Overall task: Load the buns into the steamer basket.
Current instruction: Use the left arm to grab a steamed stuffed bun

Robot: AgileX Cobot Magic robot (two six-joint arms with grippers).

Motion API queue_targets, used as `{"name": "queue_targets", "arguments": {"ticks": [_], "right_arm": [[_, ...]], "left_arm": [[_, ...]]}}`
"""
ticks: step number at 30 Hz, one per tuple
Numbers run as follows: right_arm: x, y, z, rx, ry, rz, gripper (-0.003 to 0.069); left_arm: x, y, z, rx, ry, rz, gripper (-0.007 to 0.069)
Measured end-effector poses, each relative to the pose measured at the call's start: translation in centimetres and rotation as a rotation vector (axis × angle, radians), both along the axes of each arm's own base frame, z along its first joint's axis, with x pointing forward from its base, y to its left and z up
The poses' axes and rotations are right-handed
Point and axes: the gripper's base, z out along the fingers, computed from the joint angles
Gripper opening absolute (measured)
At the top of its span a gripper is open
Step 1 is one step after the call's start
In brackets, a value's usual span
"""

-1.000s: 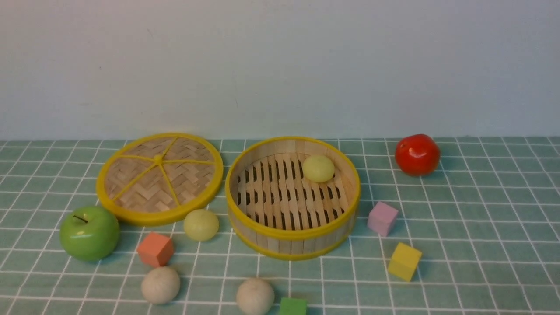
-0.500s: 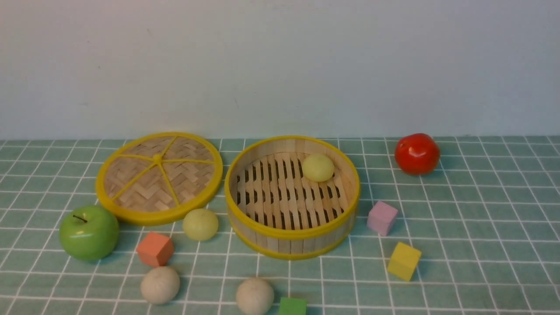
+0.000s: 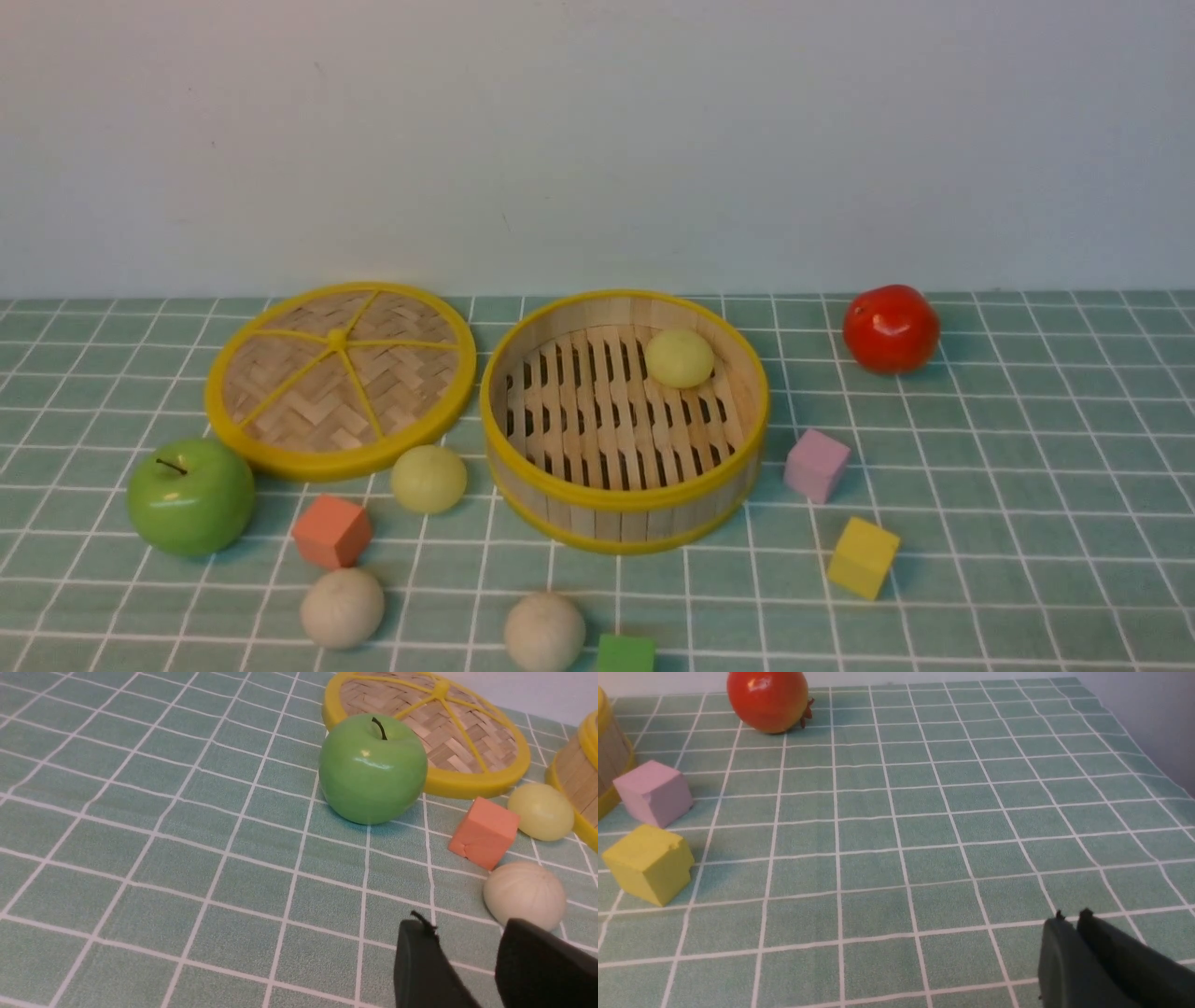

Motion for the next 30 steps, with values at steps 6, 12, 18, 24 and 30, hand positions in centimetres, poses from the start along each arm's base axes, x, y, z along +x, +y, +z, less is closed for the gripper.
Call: {"name": "queue_targets", "arguments": {"ticks": [6,12,18,24,30], "right_arm": [[0.0,0.0,0.0,0.000,0.000,0.000,0.0049],[0.0,0.0,0.0,0.000,0.000,0.000,0.0058],[0.0,0.0,0.0,0.000,0.000,0.000,0.0069],[0.0,0.0,0.0,0.000,0.000,0.000,0.0078],[0.0,0.0,0.0,0.000,0.000,0.000,0.0084]], "left_arm": [[0.0,0.0,0.0,0.000,0.000,0.000,0.0238],[0.0,0.0,0.0,0.000,-0.003,0.000,0.0238],[0.3,-0.2,1.1,-0.023,-0.121,-0.017,0.0238],[0.4,-0.5,3.6,-0.305,-0.403,-0.017,0.0238],[-0.2,-0.1,6.5,-0.506,-0.668,-0.021,0.0238]]}}
